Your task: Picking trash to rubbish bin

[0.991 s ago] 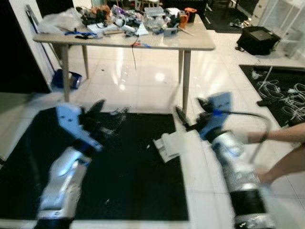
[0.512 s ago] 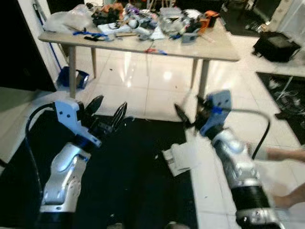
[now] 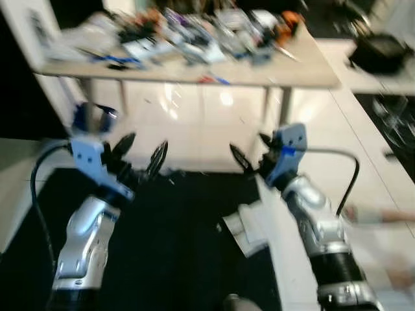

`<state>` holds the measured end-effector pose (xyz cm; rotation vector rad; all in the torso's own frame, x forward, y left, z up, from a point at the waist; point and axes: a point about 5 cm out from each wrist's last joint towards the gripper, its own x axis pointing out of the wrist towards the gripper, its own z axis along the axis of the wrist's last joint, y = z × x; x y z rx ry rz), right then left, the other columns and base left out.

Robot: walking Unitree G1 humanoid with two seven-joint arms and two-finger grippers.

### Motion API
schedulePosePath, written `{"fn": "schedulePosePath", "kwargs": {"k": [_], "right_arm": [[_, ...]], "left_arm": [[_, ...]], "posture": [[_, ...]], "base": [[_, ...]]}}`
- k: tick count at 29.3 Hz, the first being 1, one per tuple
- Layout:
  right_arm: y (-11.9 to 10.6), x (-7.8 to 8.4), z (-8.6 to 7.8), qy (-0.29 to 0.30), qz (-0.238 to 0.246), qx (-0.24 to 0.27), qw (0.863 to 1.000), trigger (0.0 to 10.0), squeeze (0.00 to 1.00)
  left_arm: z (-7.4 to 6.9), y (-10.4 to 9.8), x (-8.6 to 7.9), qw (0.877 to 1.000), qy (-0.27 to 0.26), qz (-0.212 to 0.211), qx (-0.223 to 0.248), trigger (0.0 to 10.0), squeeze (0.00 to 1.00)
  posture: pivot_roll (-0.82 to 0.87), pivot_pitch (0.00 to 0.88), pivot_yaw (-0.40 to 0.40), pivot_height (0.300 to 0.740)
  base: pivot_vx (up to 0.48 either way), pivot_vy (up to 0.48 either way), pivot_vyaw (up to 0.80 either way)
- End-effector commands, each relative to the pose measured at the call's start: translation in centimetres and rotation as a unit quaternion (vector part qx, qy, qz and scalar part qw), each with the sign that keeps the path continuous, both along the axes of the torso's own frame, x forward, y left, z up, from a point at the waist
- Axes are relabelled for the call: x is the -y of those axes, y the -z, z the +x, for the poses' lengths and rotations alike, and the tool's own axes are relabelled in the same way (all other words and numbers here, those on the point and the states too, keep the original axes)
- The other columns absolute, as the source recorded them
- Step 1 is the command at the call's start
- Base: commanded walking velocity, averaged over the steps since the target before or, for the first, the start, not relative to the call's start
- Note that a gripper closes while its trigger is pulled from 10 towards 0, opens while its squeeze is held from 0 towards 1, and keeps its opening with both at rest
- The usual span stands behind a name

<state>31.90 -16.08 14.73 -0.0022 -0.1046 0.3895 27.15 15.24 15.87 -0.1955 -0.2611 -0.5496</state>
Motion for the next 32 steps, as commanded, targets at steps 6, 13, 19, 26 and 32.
{"fn": "schedulePosePath", "kwargs": {"k": [6, 13, 19, 26, 32], "right_arm": [[0.19, -0.67, 0.09, -0.01, 0.005, -0.004, 1.0, 10.0, 0.0], [0.12, -0.63, 0.25, -0.009, 0.0, -0.001, 1.0, 10.0, 0.0], [0.1, -0.6, 0.31, -0.009, -0.002, 0.001, 1.0, 10.0, 0.0], [0.08, -0.58, 0.32, -0.008, -0.003, 0.002, 1.0, 10.0, 0.0], [0.07, -0.55, 0.31, -0.008, -0.004, 0.003, 1.0, 10.0, 0.0]], "left_arm": [[-0.06, 0.68, -0.76, 1.0, -0.014, 0.015, -0.009, 10.0, 0.0], [0.16, 0.73, -0.7, 1.0, -0.011, 0.016, -0.006, 10.0, 0.0], [0.23, 0.76, -0.66, 1.0, -0.011, 0.016, -0.005, 10.0, 0.0], [0.24, 0.8, -0.64, 1.0, -0.01, 0.017, -0.005, 10.0, 0.0], [0.22, 0.85, -0.62, 1.0, -0.008, 0.017, -0.004, 10.0, 0.0]], "posture": [[0.0, 0.0, -0.008, 0.74], [0.0, 0.0, -0.009, 0.74], [0.0, 0.0, -0.01, 0.74], [0.0, 0.0, -0.012, 0.74], [0.0, 0.0, -0.011, 0.74]], "base": [[0.48, 0.0, 0.0], [0.48, 0.0, 0.0], [0.48, 0.0, 0.0], [0.48, 0.0, 0.0], [0.48, 0.0, 0.0]]}}
